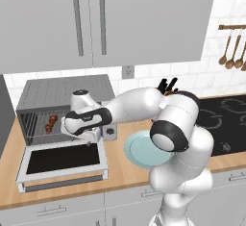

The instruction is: Pick up the kebab skewer and baguette bread, and place them inside the toaster oven. Close the toaster oven door and start by setting the timer.

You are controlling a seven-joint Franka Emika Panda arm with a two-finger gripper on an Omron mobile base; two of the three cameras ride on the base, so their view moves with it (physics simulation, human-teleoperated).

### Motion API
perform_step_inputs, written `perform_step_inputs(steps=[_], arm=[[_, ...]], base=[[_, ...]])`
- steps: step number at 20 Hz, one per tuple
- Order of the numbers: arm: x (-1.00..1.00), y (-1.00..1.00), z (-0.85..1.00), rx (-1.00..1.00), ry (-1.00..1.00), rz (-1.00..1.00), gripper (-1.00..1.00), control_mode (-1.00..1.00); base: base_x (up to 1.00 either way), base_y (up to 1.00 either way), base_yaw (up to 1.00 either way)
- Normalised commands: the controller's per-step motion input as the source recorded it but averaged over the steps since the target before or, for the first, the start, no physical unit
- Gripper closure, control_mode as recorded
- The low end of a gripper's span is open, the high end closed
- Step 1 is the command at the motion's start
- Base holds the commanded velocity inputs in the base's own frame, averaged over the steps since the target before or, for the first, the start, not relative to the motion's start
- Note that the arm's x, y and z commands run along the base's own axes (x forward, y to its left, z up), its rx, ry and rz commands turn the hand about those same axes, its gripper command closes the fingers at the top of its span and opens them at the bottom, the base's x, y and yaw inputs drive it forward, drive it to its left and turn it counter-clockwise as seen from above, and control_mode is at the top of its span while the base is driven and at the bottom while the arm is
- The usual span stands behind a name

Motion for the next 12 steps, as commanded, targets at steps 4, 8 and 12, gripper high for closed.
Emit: perform_step_inputs(steps=[4,8,12], arm=[[0.29,0.08,0.0,0.0,-0.07,-0.07,-1.0,-1.0],[0.26,0.03,0.0,0.0,-0.02,-0.1,-1.0,-1.0],[0.0,0.0,0.0,0.0,0.0,-0.08,-1.0,-1.0]], base=[[0.0,0.0,0.0],[0.0,0.0,0.0],[0.0,0.0,0.0]])
